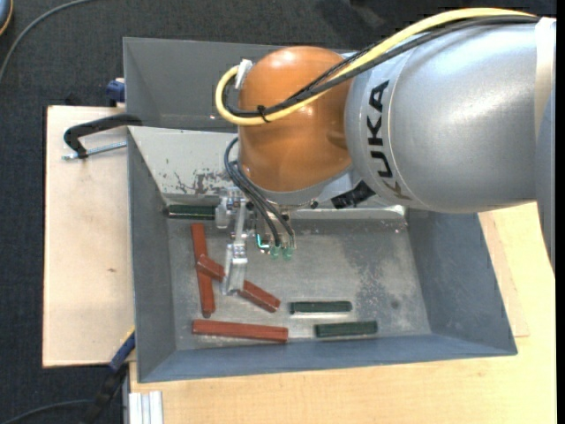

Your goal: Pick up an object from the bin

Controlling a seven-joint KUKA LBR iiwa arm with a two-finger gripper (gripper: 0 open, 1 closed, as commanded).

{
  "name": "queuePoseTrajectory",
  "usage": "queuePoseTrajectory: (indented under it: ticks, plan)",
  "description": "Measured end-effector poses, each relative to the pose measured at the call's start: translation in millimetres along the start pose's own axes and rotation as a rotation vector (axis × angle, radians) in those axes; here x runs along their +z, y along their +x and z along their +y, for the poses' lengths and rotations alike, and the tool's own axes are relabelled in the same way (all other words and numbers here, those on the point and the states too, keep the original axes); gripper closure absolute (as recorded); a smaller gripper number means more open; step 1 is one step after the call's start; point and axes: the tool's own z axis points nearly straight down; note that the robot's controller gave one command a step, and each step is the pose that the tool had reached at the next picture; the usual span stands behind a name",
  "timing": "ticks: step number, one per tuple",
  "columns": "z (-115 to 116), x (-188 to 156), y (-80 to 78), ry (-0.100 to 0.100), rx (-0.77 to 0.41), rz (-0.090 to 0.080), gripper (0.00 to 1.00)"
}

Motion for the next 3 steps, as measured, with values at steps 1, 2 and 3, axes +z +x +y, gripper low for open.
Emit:
queuePoseTrajectory:
  ticks: [1, 2, 3]
  plan:
    - [-25, 157, -13.0, 0.001, -0.252, -0.001, 0.0]
    - [-73, 163, -18.1, 0.001, -0.144, -0.006, 0.0]
    - [-71, 163, -17.9, -0.001, -0.147, -0.007, 1.0]
